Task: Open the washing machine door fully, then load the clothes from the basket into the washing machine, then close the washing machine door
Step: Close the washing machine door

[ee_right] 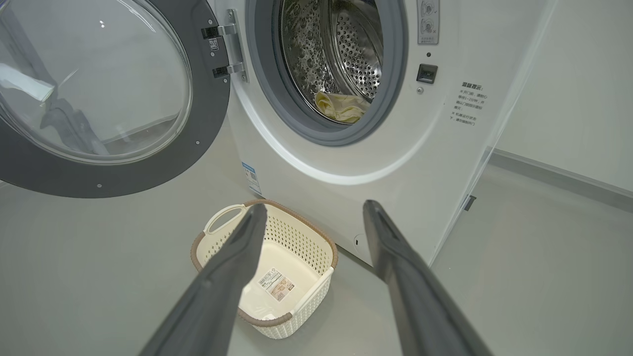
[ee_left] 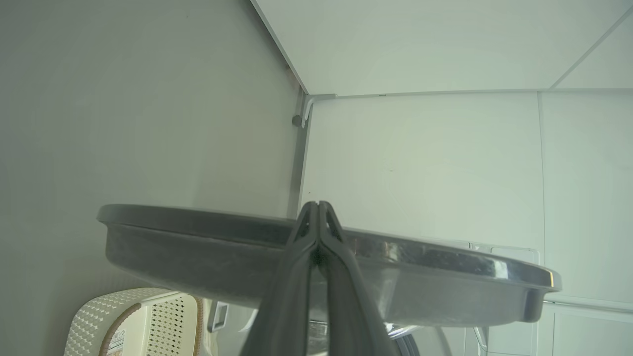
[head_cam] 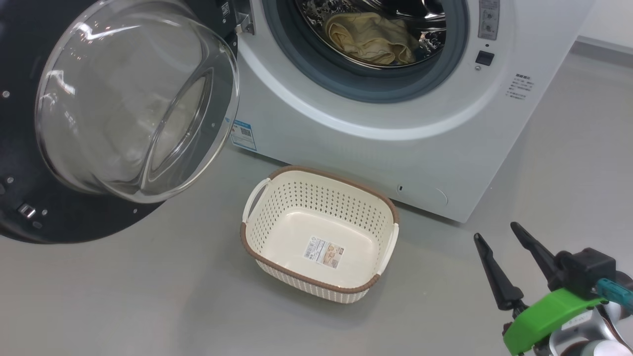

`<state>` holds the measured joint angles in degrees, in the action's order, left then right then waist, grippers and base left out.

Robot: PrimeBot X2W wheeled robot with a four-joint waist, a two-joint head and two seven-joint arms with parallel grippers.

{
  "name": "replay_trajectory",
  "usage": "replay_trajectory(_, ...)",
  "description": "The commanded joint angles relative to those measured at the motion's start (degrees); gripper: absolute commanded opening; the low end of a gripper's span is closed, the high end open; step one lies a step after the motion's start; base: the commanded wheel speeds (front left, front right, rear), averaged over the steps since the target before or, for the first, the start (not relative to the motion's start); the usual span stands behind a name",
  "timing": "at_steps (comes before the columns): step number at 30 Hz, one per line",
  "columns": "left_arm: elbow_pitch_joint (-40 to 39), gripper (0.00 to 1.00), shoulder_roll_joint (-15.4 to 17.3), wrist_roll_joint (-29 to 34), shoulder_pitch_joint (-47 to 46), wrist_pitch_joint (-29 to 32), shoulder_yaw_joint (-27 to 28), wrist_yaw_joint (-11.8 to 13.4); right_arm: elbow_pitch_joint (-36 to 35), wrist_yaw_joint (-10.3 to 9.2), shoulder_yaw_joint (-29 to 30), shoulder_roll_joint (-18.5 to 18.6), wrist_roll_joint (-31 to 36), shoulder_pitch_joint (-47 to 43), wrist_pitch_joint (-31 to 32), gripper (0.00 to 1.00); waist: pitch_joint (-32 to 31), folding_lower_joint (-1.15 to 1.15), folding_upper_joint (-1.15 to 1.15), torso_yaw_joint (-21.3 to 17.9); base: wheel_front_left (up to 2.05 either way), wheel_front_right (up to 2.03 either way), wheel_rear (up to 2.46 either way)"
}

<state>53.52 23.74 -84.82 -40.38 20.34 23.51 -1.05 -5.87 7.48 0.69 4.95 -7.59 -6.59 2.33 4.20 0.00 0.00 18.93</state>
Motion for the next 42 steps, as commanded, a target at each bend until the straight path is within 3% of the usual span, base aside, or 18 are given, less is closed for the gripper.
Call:
replay_trajectory(1, -1.45, 0.0, 2.86, -0.54, -0.32, 0.93, 0.61, -0.56, -2.25, 0.01, -0.85, 1.29, -0.48, 2.42, 0.2, 1.0, 0.05, 0.0, 0.0, -0.09, 0.0, 0.0, 0.0)
replay_trajectory(22, -3.25, 0.0, 0.0, -1.44, 1.81, 14.88, -3.87, -1.47, -2.15, 0.01, -0.86, 1.05, -0.64, 3.14, 0.19, 1.0, 0.18, 0.0, 0.0, -0.28, 0.0, 0.0, 0.0)
replay_trajectory(29, -5.22, 0.0, -3.55, -3.47, 3.03, 18.91, -4.34, -2.14, -1.81, 0.01, -1.05, 0.86, -0.64, 3.46, 0.02, 1.0, 0.29, 0.0, 0.0, -0.17, 0.0, 0.0, 0.0)
replay_trajectory(42, -13.23, 0.0, -10.62, -4.19, 6.44, 24.06, -7.95, -5.92, -0.96, 0.01, -1.61, 0.54, -0.8, 3.96, -0.53, 1.0, 0.26, 0.0, 0.0, -1.43, 0.0, 0.0, 0.0)
